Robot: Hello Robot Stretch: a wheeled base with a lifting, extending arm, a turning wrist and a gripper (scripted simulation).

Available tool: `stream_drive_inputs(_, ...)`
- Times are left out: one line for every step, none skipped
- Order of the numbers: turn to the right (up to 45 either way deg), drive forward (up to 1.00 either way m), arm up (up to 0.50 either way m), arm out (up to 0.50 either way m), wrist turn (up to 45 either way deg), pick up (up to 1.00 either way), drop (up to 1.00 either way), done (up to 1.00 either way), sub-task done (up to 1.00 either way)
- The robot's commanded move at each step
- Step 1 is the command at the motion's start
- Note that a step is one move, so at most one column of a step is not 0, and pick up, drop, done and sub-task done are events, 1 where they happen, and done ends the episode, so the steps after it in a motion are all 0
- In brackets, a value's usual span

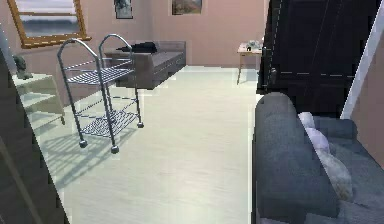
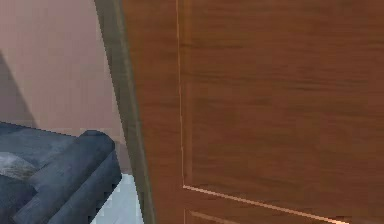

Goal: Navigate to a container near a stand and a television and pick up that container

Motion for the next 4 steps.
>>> stream_drive_inputs(-12.0, 0.0, 0.0, 0.0, 0.0, 0.0, 0.0, 0.0, 0.0)
stream_drive_inputs(0.0, 0.6, 0.0, 0.0, 0.0, 0.0, 0.0, 0.0, 0.0)
stream_drive_inputs(-45.0, 0.0, 0.0, 0.0, 0.0, 0.0, 0.0, 0.0, 0.0)
stream_drive_inputs(-9.0, 0.0, 0.0, 0.0, 0.0, 0.0, 0.0, 0.0, 0.0)
